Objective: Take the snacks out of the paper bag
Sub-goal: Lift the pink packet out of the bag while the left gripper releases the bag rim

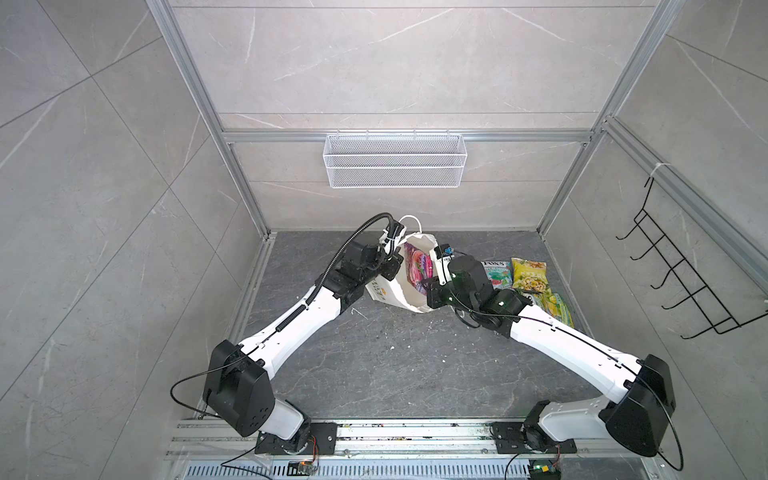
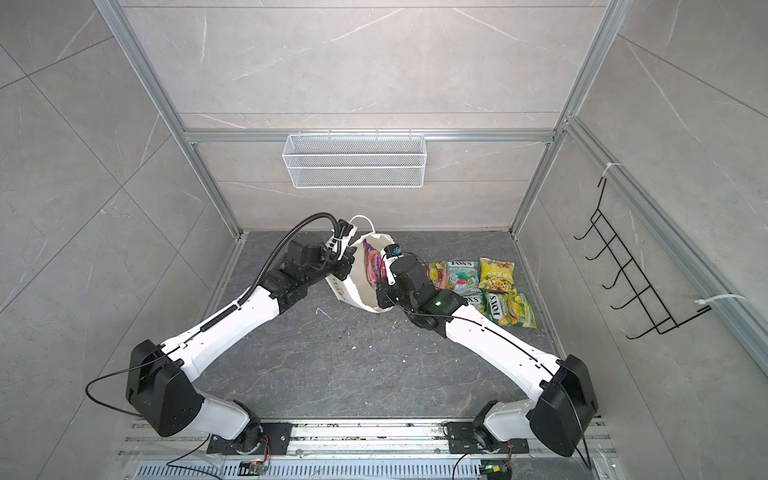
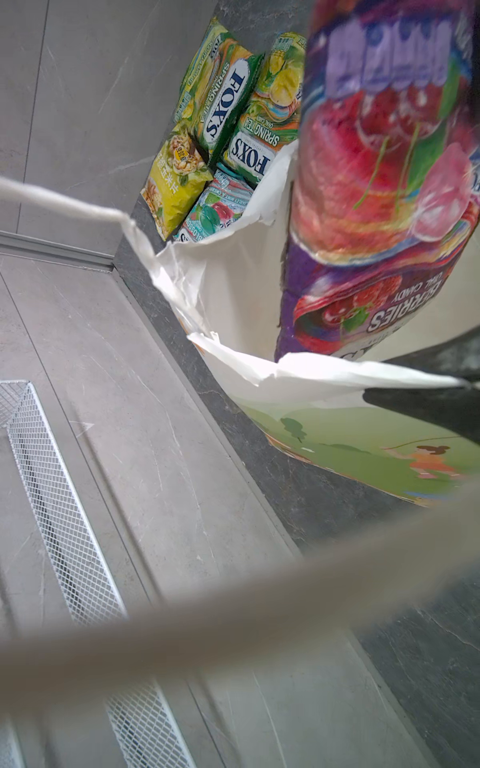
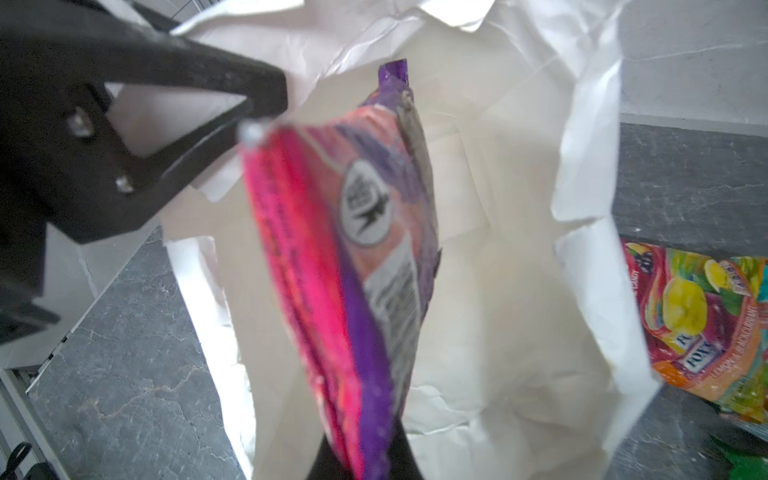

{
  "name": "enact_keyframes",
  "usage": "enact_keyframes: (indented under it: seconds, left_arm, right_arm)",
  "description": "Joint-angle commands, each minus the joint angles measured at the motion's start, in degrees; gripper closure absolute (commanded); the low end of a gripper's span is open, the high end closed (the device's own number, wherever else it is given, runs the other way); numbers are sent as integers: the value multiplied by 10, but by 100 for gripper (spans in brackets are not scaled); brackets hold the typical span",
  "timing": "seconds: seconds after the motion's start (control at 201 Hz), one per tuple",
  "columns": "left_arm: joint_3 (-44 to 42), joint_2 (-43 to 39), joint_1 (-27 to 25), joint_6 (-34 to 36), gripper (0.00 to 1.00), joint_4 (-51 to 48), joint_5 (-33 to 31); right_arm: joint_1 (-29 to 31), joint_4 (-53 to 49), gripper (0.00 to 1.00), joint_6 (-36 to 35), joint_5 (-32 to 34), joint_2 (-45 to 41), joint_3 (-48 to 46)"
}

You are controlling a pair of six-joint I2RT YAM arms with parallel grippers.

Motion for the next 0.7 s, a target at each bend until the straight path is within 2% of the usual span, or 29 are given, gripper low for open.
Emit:
enact_keyframes:
  seconds: [0.0, 0.304, 0.518, 0.692]
  left_arm:
    - [37, 11, 8, -29, 100, -17, -8]
    - [77, 35, 43, -80, 100, -76, -9]
    - [69, 33, 100, -144, 100, -74, 13]
    - [49, 34, 159, -189, 100, -55, 54]
  right_arm:
    - [-2, 9, 100, -27, -6, -35, 27]
    - [-9, -1, 100, -37, -11, -64, 84]
    - [-19, 1, 100, -15, 13, -77, 118]
    - [-39, -4, 100, 21, -1, -81, 135]
